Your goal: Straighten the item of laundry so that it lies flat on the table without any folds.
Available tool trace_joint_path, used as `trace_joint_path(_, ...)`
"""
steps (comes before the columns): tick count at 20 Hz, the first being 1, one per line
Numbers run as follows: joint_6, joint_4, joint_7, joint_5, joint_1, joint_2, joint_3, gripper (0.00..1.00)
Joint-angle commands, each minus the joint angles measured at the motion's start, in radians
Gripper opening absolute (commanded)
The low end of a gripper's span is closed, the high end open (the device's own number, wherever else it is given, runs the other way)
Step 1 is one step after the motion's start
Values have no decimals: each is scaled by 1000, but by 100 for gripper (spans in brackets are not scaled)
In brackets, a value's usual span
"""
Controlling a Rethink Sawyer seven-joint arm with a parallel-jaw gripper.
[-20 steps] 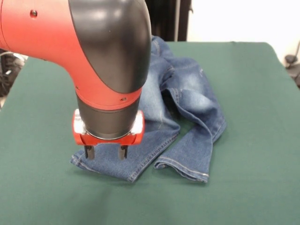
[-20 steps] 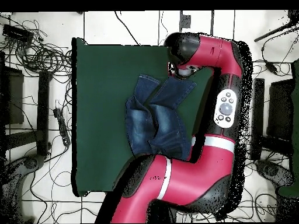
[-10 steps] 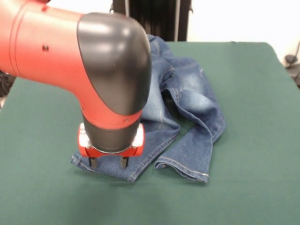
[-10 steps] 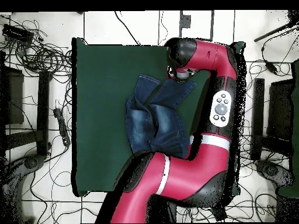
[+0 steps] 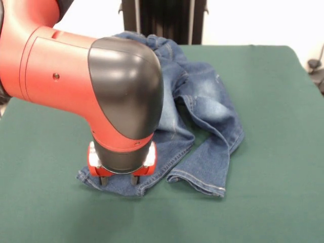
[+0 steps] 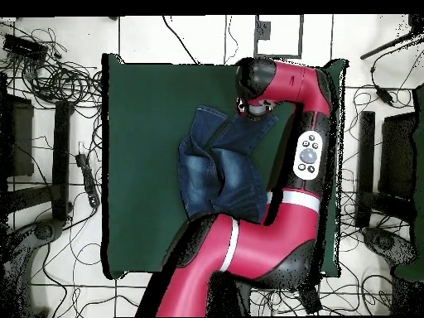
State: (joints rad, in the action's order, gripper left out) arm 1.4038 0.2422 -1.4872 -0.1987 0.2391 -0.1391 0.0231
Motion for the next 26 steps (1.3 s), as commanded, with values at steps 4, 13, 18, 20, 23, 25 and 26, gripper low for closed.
trace_joint_path(4, 111, 17, 184, -8, -19, -81, 81, 0)
trace_joint_path(13, -67, 32, 294, -7, -18, -74, 99, 0)
trace_joint_path(18, -182, 58, 377, 12, -19, -48, 121, 0)
trace_joint_path(20, -201, 45, 388, 11, -22, -45, 125, 0)
trace_joint_path(23, -248, 45, 395, 27, -23, -30, 137, 0)
trace_joint_path(25, -262, 49, 372, 38, -28, -13, 138, 0)
trace_joint_path(26, -273, 47, 368, 41, -31, -8, 139, 0)
